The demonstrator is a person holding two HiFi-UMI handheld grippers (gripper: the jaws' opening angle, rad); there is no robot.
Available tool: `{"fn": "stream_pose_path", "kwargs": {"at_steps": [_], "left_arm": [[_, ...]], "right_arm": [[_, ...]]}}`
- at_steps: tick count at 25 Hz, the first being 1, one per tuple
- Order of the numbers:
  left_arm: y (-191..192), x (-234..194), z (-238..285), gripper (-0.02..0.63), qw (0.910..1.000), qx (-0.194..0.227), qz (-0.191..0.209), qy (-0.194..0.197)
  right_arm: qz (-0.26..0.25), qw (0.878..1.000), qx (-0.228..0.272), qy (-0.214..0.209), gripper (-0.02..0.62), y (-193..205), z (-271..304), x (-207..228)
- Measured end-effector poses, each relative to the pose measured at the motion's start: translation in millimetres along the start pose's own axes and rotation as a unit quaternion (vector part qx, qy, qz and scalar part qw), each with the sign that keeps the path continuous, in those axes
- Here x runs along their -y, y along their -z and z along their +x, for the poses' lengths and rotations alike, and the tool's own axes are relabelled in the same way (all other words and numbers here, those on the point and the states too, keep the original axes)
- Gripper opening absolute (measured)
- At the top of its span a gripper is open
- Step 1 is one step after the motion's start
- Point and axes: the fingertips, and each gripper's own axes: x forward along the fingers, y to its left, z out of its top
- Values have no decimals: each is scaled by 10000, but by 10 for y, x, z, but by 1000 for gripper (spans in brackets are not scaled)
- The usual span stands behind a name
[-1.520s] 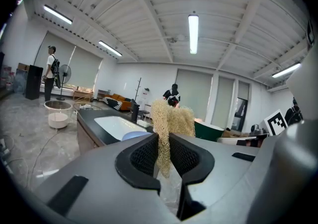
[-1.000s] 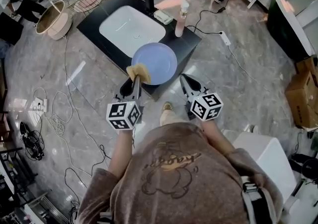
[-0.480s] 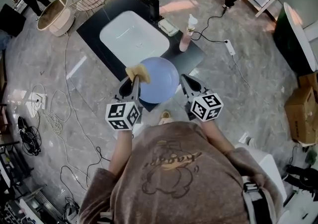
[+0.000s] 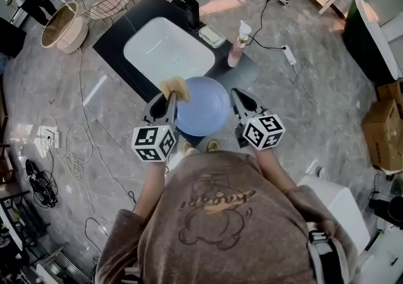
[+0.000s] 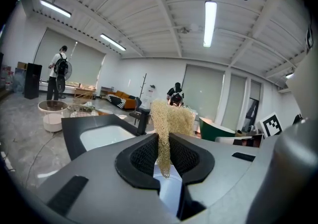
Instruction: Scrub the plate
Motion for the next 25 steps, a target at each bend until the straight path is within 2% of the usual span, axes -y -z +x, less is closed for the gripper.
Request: {"fn": "stream_pose_path", "kwargs": {"at_steps": [7,15,17,21,25], "left_arm": [[-21,-45,101,63,9995,-51,76,288],[-4,9,232,63,9983,-124,119,563],[0,20,243,63,9980,-137,129,606],[-7,23,272,63,9976,-179,138,659],[1,-1,305,63,9974,-223,140,676]], "right_arm": [[-42,9996,142,247,-2,-51,38,4],[-296,9986,76,430,3,-56,94,51],[-291,9989,17,356,64,-38,113,39],[-292,9993,-105,229,93,-17,160,29],[-270,9992,-280,82,157,36,231,36]]}}
